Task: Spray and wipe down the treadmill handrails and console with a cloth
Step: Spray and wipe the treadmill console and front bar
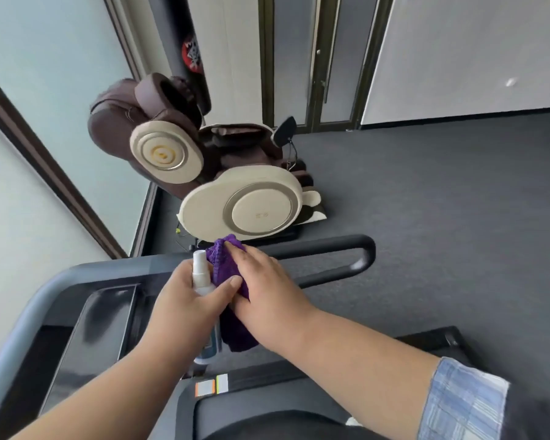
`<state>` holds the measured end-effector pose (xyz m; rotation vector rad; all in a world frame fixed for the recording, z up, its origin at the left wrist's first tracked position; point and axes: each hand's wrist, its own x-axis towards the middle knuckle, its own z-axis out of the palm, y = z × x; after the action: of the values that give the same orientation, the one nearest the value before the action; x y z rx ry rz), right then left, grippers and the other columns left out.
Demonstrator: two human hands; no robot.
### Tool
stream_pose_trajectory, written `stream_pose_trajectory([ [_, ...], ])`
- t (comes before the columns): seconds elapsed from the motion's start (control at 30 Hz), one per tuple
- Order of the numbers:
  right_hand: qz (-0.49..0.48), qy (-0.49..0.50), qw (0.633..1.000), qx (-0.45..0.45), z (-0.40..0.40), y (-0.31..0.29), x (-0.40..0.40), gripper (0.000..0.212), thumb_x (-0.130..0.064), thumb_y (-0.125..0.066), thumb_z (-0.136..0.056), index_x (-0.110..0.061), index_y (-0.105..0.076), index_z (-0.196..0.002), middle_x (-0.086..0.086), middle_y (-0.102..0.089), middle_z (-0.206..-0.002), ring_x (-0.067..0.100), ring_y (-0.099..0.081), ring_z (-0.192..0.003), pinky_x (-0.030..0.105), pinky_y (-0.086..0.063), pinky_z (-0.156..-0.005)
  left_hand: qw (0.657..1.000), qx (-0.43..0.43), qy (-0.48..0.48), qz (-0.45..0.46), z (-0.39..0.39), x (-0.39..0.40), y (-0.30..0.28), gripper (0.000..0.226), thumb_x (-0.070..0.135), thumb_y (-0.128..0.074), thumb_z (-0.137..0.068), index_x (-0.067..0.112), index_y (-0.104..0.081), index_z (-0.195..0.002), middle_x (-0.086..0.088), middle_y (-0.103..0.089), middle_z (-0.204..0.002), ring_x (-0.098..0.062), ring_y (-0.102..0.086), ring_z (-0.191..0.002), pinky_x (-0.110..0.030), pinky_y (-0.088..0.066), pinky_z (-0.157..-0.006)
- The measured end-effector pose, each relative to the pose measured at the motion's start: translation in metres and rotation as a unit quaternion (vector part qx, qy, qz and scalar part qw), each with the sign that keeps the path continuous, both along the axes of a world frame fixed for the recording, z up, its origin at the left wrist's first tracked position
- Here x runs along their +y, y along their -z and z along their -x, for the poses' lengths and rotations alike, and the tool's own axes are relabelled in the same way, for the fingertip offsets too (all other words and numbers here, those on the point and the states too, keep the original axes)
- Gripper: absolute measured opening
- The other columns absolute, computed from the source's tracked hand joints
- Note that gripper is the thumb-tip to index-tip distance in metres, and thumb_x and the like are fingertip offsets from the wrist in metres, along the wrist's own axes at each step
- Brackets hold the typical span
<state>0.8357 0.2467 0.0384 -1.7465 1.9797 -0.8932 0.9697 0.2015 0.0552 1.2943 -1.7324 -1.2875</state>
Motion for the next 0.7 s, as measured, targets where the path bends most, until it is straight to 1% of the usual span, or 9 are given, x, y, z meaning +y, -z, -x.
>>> stream_pose_trajectory([
  [0.2,0.021,0.042,0.999,-0.015,0.073,-0.005,0.053,0.064,-0.025,-0.057,-0.094,-0.029,-0.032,-0.153,-0.003,-0.045,-0.147,0.026,-0.047,-0.129,0.045,-0.04,-0.108,0.997,-0.012,0.059,0.04,0.081,0.031,0.0,0.016,0.027,-0.074,-0.084,0.032,-0.063,-0.094,0.009,-0.07,-0.081,-0.002,-0.064,-0.073,-0.028,-0.044,-0.065],
  [0.3,0.02,0.06,0.997,-0.034,0.126,-0.006,0.089,0.068,-0.026,-0.059,-0.095,-0.03,-0.027,-0.155,-0.006,-0.038,-0.153,0.021,-0.04,-0.136,0.04,-0.035,-0.114,0.995,0.001,0.103,0.017,0.139,0.053,0.001,0.014,0.022,-0.072,-0.086,0.032,-0.064,-0.093,0.009,-0.071,-0.08,-0.005,-0.066,-0.075,-0.029,-0.047,-0.067],
  [0.37,0.013,0.069,0.996,-0.057,0.168,-0.005,0.118,0.075,-0.025,-0.062,-0.094,-0.031,-0.023,-0.157,-0.009,-0.033,-0.156,0.014,-0.035,-0.139,0.026,-0.03,-0.115,0.99,0.012,0.141,-0.005,0.183,0.071,0.002,0.014,0.021,-0.07,-0.087,0.032,-0.065,-0.094,0.004,-0.072,-0.084,-0.015,-0.069,-0.083,-0.035,-0.054,-0.073],
  [0.43,0.001,0.089,0.986,-0.138,0.213,-0.001,0.15,0.079,-0.025,-0.064,-0.094,-0.034,-0.019,-0.158,-0.013,-0.033,-0.156,0.002,-0.034,-0.138,0.007,-0.026,-0.107,0.984,0.025,0.175,-0.024,0.227,0.088,0.005,0.014,0.022,-0.069,-0.087,0.032,-0.065,-0.096,0.001,-0.073,-0.089,-0.02,-0.07,-0.087,-0.043,-0.058,-0.081],
  [0.47,0.003,0.109,0.972,-0.208,0.236,0.0,0.164,0.079,-0.026,-0.063,-0.094,-0.037,-0.018,-0.158,-0.016,-0.034,-0.154,-0.002,-0.035,-0.137,0.007,-0.028,-0.105,0.982,0.037,0.183,-0.034,0.249,0.096,0.006,0.014,0.024,-0.069,-0.086,0.032,-0.065,-0.096,0.0,-0.074,-0.09,-0.022,-0.071,-0.089,-0.046,-0.058,-0.083],
  [0.5,0.021,0.143,0.951,-0.272,0.258,0.003,0.176,0.076,-0.027,-0.062,-0.095,-0.039,-0.018,-0.157,-0.018,-0.034,-0.152,-0.004,-0.037,-0.137,0.012,-0.033,-0.107,0.981,0.049,0.183,-0.044,0.271,0.103,0.008,0.014,0.026,-0.069,-0.084,0.031,-0.065,-0.097,-0.001,-0.074,-0.092,-0.023,-0.071,-0.091,-0.05,-0.058,-0.085],
  [0.57,0.048,0.273,0.905,-0.323,0.303,0.019,0.193,0.07,-0.038,-0.062,-0.094,-0.038,-0.026,-0.154,-0.015,-0.037,-0.152,0.003,-0.039,-0.139,0.028,-0.036,-0.111,0.98,0.073,0.172,-0.065,0.311,0.115,0.013,0.009,0.027,-0.068,-0.085,0.031,-0.065,-0.093,-0.004,-0.074,-0.094,-0.027,-0.071,-0.093,-0.053,-0.057,-0.087],
  [0.63,-0.011,0.388,0.837,-0.386,0.34,0.036,0.209,0.071,-0.061,-0.062,-0.084,-0.039,-0.039,-0.147,-0.011,-0.043,-0.152,0.013,-0.047,-0.134,0.036,-0.036,-0.109,0.976,0.101,0.166,-0.094,0.346,0.126,0.018,0.012,0.02,-0.067,-0.09,0.032,-0.065,-0.088,-0.008,-0.073,-0.096,-0.03,-0.071,-0.095,-0.053,-0.057,-0.088],
  [0.7,-0.066,0.362,0.753,-0.546,0.368,0.05,0.222,0.066,-0.073,-0.063,-0.075,-0.04,-0.058,-0.132,-0.011,-0.062,-0.136,0.014,-0.061,-0.12,0.044,-0.041,-0.108,0.969,0.119,0.179,-0.12,0.375,0.135,0.022,0.015,0.015,-0.065,-0.092,0.029,-0.065,-0.089,-0.011,-0.072,-0.098,-0.033,-0.069,-0.098,-0.051,-0.058,-0.088],
])
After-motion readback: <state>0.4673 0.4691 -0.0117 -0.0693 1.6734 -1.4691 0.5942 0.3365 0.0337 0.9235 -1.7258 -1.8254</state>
